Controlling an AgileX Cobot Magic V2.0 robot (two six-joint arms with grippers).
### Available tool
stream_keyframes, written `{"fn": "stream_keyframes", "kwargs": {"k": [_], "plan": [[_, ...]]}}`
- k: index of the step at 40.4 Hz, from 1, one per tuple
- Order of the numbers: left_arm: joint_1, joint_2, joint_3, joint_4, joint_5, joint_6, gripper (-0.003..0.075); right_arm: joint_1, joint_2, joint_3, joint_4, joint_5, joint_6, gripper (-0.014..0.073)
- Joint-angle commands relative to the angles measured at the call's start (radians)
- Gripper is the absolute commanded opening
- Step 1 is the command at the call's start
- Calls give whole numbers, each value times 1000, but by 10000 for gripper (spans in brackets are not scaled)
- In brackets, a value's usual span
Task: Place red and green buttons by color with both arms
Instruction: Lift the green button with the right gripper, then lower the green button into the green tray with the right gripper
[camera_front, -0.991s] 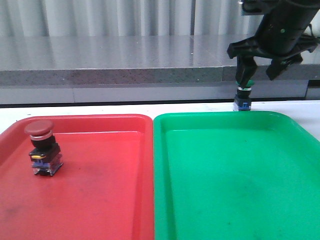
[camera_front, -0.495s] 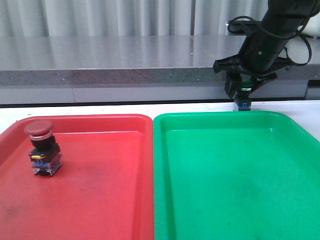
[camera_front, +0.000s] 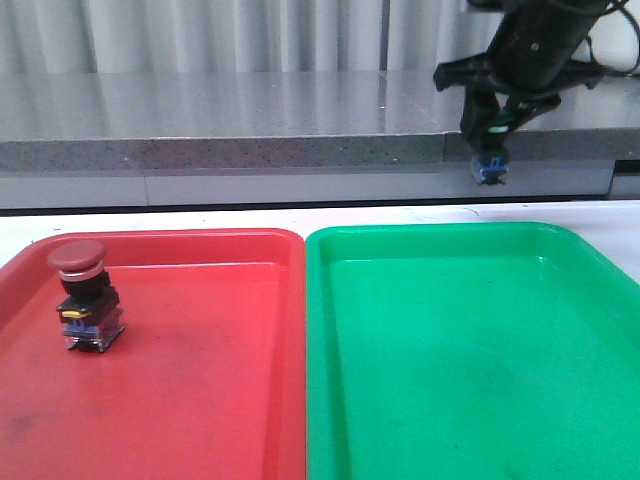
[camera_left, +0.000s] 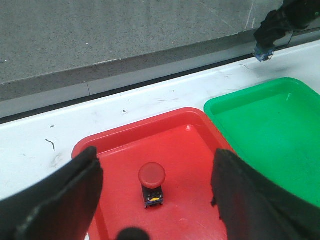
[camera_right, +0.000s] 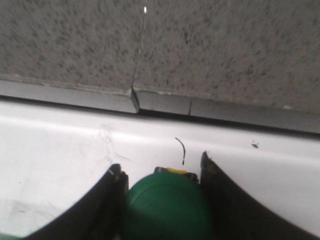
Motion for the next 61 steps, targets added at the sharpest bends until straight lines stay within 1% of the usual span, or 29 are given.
{"fn": "stream_keyframes", "kwargs": {"k": [1, 5, 18, 27, 31, 35, 42, 61], "plan": [[-7, -1, -26, -4, -77, -2, 462, -2, -145, -16, -1, -14, -3, 234], [-7, -1, -26, -4, -77, -2, 462, 6, -224, 38, -1, -14, -6, 234], [-7, -1, -26, -4, -77, -2, 462, 60, -542, 418, 1, -138, -15, 234], [-7, -1, -26, -4, -77, -2, 462, 128, -665, 637, 32, -188, -15, 234], [-7, -1, -26, -4, -77, -2, 462, 157, -672, 718, 53, -228, -15, 234], [-7, -1, -26, -4, -77, -2, 462, 181, -670, 797, 80, -298, -15, 234], [-7, -1, -26, -4, -77, -2, 462, 215, -639, 876, 139, -414, -15, 234], [-7, -1, -26, -4, -77, -2, 461, 216, -478, 878, 144, -427, -15, 234]]}}
